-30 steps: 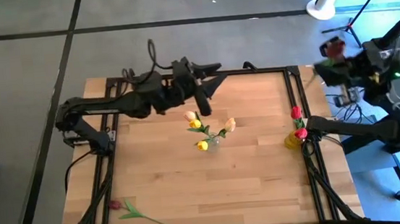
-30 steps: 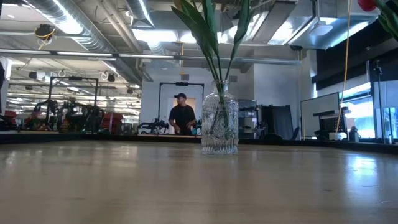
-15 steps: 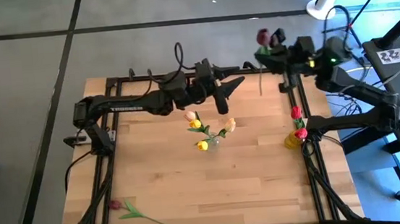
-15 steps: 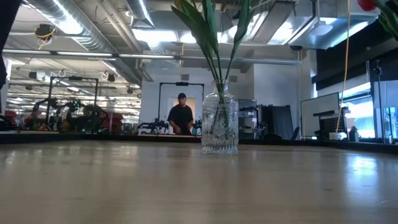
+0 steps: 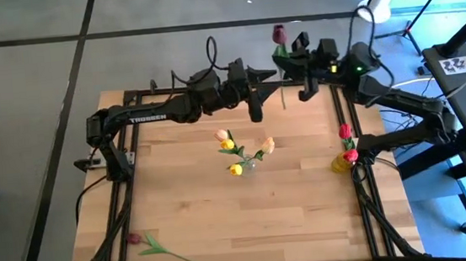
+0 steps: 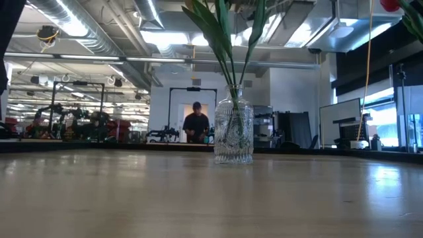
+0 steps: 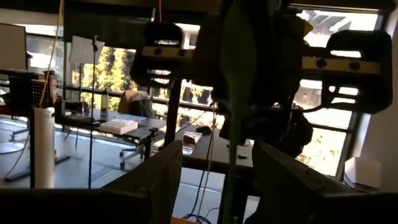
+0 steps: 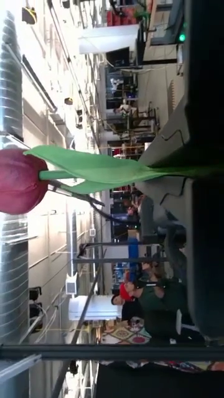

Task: Sort flowers into vase by color
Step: Put the right dark red tulip into the yellow vase

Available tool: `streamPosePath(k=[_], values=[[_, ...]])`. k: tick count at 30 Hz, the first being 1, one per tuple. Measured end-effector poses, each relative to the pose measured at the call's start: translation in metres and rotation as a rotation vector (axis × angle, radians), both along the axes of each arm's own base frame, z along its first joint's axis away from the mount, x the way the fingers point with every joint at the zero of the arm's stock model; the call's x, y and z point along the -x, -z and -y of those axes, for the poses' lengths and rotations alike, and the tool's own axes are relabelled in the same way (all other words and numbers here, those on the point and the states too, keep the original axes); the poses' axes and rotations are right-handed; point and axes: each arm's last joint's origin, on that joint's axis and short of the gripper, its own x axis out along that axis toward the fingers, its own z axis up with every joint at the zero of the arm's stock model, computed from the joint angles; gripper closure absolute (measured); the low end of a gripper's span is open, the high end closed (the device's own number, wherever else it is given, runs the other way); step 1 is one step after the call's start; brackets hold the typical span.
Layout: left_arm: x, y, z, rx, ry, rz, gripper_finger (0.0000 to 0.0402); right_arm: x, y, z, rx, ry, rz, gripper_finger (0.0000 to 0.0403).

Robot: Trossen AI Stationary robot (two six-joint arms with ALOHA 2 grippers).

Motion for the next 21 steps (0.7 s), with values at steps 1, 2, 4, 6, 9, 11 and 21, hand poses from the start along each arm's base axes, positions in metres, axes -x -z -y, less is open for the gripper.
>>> streamPosePath(k=[1,2,4,6,9,11,21], values=[[0.0,0.0,-0.001,0.0,0.0,0.0,0.021,-0.004,0.002,0.002,-0.007,-0.005,0.002,0.04],[0.0,0.0,-0.001,0.0,0.001,-0.002,0.021,-0.008,0.004,0.004,-0.012,-0.012,0.007,0.04],[0.0,0.001,-0.001,0.0,0.003,-0.006,0.0212,-0.014,0.006,0.006,-0.016,-0.028,0.014,0.04],[0.0,0.001,-0.001,0.0,0.006,-0.005,0.0222,-0.018,0.009,0.008,-0.028,-0.037,0.015,0.04],[0.0,0.003,-0.001,0.01,0.006,-0.033,0.0256,-0.023,0.013,0.01,-0.037,-0.037,-0.004,0.0398],[-0.001,0.006,-0.001,0.02,-0.006,-0.062,0.0295,-0.022,0.012,0.01,-0.032,-0.037,0.004,0.0391],[0.006,0.012,-0.002,-0.021,-0.084,-0.227,0.0397,-0.015,0.017,0.006,-0.116,-0.061,-0.128,0.0316]])
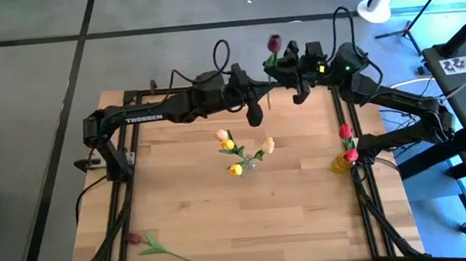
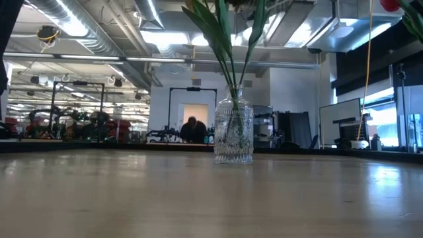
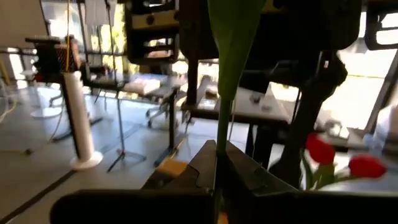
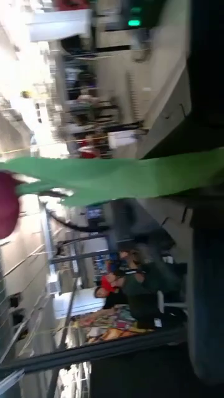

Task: Sort flowers into vase by color
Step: Put the right dark red tulip into the yellow vase

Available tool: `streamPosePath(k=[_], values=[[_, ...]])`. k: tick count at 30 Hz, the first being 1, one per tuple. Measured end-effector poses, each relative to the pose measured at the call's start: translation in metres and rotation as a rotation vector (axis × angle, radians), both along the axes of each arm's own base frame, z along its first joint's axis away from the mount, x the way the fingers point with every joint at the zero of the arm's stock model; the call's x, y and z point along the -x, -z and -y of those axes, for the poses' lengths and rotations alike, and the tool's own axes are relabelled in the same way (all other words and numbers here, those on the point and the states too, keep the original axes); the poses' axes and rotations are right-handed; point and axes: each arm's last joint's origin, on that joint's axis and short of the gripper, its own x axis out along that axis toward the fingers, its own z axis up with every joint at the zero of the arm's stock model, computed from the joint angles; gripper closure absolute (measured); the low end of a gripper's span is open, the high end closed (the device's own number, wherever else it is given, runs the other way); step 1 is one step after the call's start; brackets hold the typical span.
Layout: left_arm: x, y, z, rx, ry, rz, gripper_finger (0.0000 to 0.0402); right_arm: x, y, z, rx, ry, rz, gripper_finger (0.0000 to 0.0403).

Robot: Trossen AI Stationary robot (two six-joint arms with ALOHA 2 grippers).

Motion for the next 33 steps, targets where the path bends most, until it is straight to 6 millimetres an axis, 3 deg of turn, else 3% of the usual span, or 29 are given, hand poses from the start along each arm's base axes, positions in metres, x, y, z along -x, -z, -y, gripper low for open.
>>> streamPosePath(k=[9,14,18,22,28,33], values=[[0.006,0.009,0.003,-0.008,0.008,-0.16,0.0399,0.015,0.001,-0.007,-0.046,0.005,-0.104,0.0275],[0.005,0.012,0.008,-0.02,0.015,-0.2,0.04,0.014,0.005,-0.006,-0.065,0.022,-0.134,0.0283],[0.006,0.015,0.008,-0.024,0.014,-0.234,0.0397,0.013,0.006,-0.005,-0.071,0.026,-0.144,0.0318],[0.006,0.016,0.009,-0.013,0.038,-0.237,0.0364,0.013,0.007,-0.005,-0.078,0.028,-0.159,0.0388],[0.022,0.002,0.013,0.03,0.069,-0.243,0.0294,0.014,0.006,-0.006,-0.077,0.035,-0.149,0.0397],[0.059,-0.023,0.023,0.048,0.069,-0.301,0.0251,0.038,-0.008,-0.016,-0.018,0.037,-0.105,0.0398]])
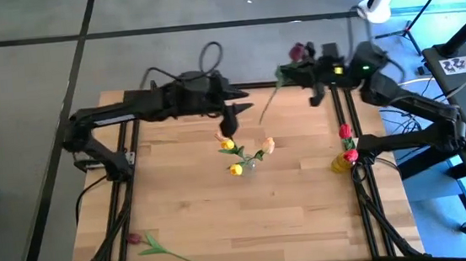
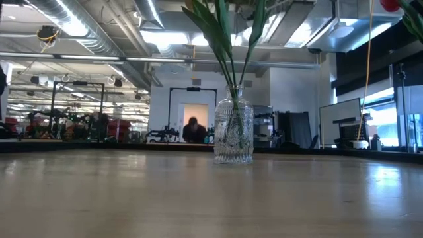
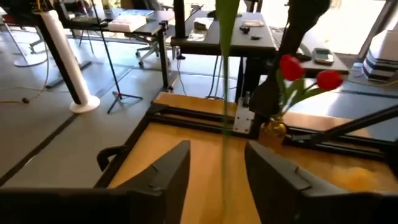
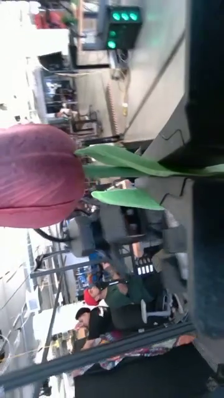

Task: Sort flowers into vase by color
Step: Put the right dark red tulip into the yellow vase

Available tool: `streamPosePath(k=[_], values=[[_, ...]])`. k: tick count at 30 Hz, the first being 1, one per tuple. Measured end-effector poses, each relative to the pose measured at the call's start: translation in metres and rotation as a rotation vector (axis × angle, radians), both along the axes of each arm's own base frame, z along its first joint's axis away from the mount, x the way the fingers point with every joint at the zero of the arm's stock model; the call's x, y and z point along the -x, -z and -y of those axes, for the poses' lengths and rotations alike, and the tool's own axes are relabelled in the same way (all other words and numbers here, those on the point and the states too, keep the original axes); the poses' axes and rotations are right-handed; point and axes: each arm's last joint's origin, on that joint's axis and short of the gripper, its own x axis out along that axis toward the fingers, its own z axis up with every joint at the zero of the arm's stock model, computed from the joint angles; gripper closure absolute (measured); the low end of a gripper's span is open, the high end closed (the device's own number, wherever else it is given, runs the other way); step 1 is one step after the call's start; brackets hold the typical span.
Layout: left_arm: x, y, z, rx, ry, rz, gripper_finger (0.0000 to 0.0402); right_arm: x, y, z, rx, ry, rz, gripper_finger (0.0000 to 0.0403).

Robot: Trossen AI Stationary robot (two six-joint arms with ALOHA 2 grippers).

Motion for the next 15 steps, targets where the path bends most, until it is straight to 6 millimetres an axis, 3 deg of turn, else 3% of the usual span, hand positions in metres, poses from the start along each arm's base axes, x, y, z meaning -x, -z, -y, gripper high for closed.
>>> streamPosePath(k=[9,15], values=[[0.061,-0.054,0.022,0.063,0.016,0.172,0.0234,0.072,-0.012,-0.037,0.05,-0.024,-0.044,0.0399],[0.087,-0.077,0.028,0.174,0.008,0.317,0.0234,0.132,-0.021,-0.062,0.094,0.099,0.064,0.0401]])
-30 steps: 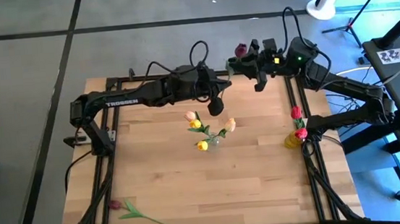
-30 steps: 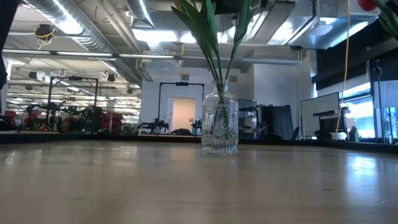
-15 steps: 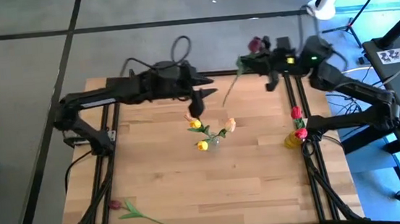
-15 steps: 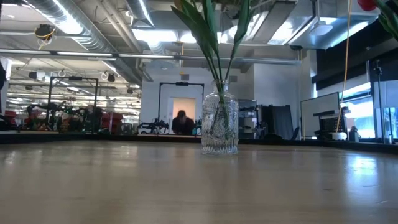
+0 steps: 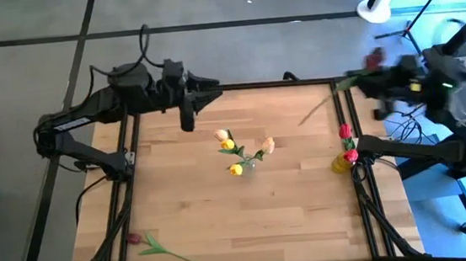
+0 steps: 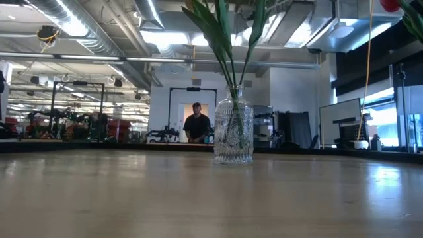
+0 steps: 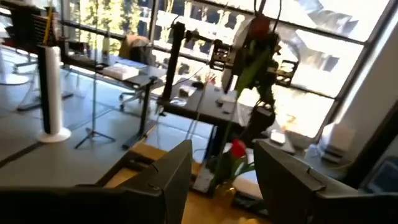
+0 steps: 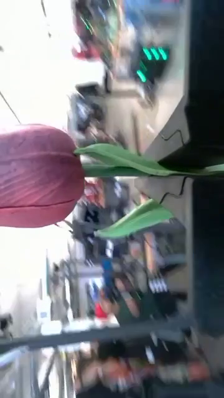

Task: Sort flowers into vase by color
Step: Put the right dark red tulip into the yellow vase

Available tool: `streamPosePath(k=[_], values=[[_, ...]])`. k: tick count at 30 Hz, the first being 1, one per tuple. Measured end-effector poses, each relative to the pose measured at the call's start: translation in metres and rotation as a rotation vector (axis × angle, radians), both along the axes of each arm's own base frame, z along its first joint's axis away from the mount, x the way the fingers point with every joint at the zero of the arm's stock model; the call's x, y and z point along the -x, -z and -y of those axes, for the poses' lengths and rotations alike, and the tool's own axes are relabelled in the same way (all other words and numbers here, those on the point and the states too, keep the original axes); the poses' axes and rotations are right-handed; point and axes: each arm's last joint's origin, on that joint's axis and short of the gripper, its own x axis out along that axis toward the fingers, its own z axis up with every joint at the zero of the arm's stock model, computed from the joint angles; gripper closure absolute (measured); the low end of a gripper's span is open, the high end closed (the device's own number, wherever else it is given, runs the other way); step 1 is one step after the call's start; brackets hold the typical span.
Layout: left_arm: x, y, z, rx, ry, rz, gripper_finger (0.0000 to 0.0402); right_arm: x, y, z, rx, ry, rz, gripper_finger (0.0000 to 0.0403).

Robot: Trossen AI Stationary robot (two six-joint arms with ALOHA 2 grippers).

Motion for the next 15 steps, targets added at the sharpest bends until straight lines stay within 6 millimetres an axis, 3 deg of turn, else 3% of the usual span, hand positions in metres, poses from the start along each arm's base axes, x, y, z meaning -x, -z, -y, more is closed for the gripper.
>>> streamPosePath(k=[4,7,15], values=[[0.002,-0.003,0.006,0.004,0.025,0.024,0.0234,0.038,0.003,-0.014,0.025,0.161,0.038,0.0401],[0.001,-0.003,0.009,0.028,0.035,0.029,0.0234,0.055,0.019,-0.019,-0.003,0.249,-0.054,0.0401],[0.001,-0.003,0.013,0.047,0.048,0.036,0.0233,0.086,0.049,-0.038,-0.027,0.126,-0.211,0.0401]])
